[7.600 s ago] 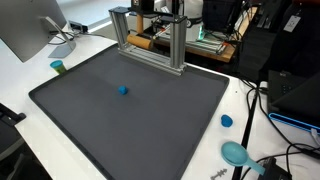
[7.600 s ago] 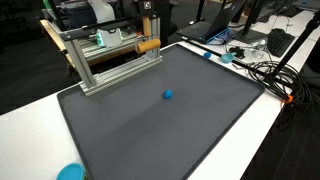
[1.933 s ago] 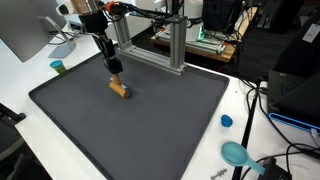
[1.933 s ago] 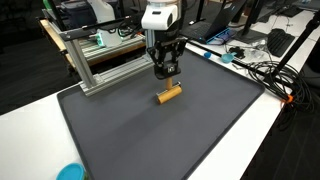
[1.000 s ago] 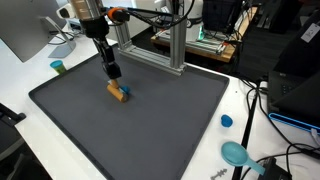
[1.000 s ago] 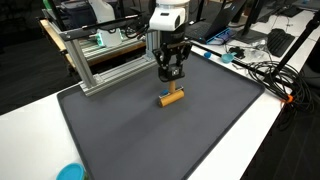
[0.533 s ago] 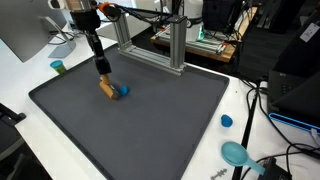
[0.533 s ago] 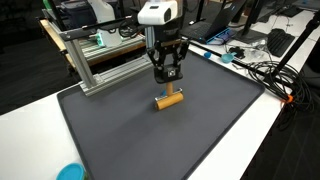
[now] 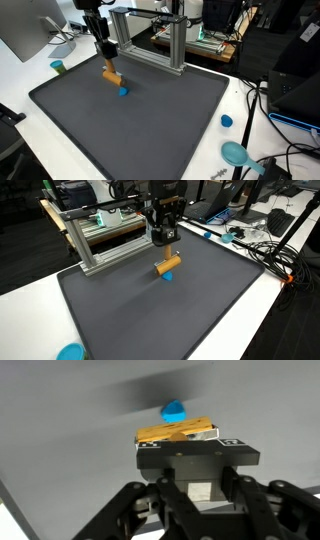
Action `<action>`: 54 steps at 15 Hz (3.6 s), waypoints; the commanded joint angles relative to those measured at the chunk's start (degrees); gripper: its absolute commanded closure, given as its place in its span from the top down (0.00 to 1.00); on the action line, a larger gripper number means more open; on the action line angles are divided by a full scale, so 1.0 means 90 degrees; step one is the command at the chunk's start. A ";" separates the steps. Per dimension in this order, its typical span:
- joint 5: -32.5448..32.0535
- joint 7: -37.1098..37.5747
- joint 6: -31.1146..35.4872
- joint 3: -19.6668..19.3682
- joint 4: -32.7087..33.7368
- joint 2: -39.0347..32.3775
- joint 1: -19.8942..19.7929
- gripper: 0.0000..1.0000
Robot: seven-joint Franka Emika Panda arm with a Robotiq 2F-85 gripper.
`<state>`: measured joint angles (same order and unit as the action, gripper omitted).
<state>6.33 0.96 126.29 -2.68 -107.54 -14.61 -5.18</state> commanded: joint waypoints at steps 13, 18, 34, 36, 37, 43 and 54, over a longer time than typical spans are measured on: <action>-0.0304 0.0137 -0.0686 0.0041 0.0563 -0.0655 0.0245 0.22; -0.0293 0.0175 -0.0738 0.0000 0.0549 -0.0470 0.0199 0.22; -0.0511 0.0840 -0.0797 -0.0141 0.1031 -0.1171 0.0378 0.22; -0.0617 0.0783 -0.1101 -0.0139 0.1063 -0.1197 0.0393 0.22; -0.0638 0.0755 -0.1146 -0.0131 0.1084 -0.1219 0.0396 0.22; -0.0366 0.0585 -0.0901 -0.0015 0.1092 -0.1435 0.0313 0.22; -0.0419 0.0472 -0.1608 -0.0037 0.1236 -0.1665 0.0265 0.22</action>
<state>2.24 6.51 117.03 -3.45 -96.36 -26.74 -2.13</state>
